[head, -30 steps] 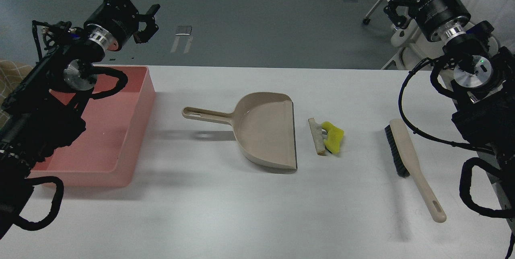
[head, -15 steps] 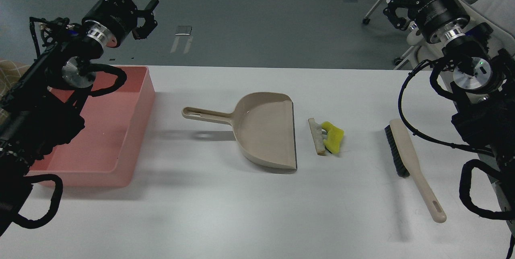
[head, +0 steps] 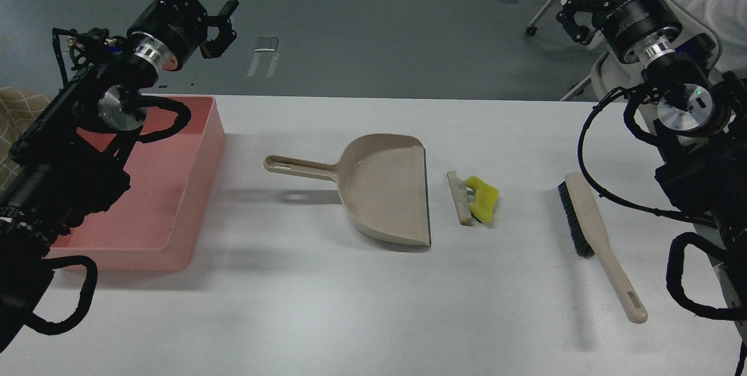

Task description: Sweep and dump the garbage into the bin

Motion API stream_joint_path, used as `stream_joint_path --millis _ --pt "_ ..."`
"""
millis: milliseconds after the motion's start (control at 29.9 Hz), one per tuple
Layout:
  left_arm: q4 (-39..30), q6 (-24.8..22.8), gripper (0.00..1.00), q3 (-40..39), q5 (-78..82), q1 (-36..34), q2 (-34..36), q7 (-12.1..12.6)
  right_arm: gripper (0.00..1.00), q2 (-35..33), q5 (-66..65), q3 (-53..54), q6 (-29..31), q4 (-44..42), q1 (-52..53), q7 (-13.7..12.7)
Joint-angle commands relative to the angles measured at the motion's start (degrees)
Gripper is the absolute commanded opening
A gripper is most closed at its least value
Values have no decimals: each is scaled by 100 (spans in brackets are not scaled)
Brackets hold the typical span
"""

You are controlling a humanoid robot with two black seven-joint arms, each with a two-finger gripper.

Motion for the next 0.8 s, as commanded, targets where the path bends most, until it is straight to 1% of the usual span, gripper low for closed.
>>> stream_joint_path --millis 0,234,334,401,535,568,602,668,702,735,769 --pt "-18 -60 98 53 9 19 -2 32 100 16 0 0 0 -1 -36 8" --pt "-334 1 97 62 9 98 7 41 100 8 0 17 0 34 -115 17" --pt "-641 9 97 18 9 335 59 6 100 8 0 35 0 61 -159 17" --pt "-1175 27 97 -26 18 720 190 6 100 8 0 35 0 122 -176 17" --pt "-1897 106 97 53 18 1336 665 6 100 -10 0 35 0 297 -299 17" --pt "-2212 106 97 53 18 1633 831 6 100 -10 0 35 0 359 -343 17" --pt "-2381 106 97 53 27 1784 902 6 100 -19 0 35 0 394 -378 17" --pt "-3012 132 97 -8 71 2346 1183 6 100 -19 0 44 0 482 -483 17" --pt "-3146 150 97 -17 80 2479 1237 6 100 -19 0 44 0 500 -501 17" --pt "-3286 176 97 -26 80 2602 1272 6 100 -19 0 44 0 517 -528 17" --pt "-3575 298 97 -52 88 2829 1333 6 100 -19 0 52 0 544 -580 17"
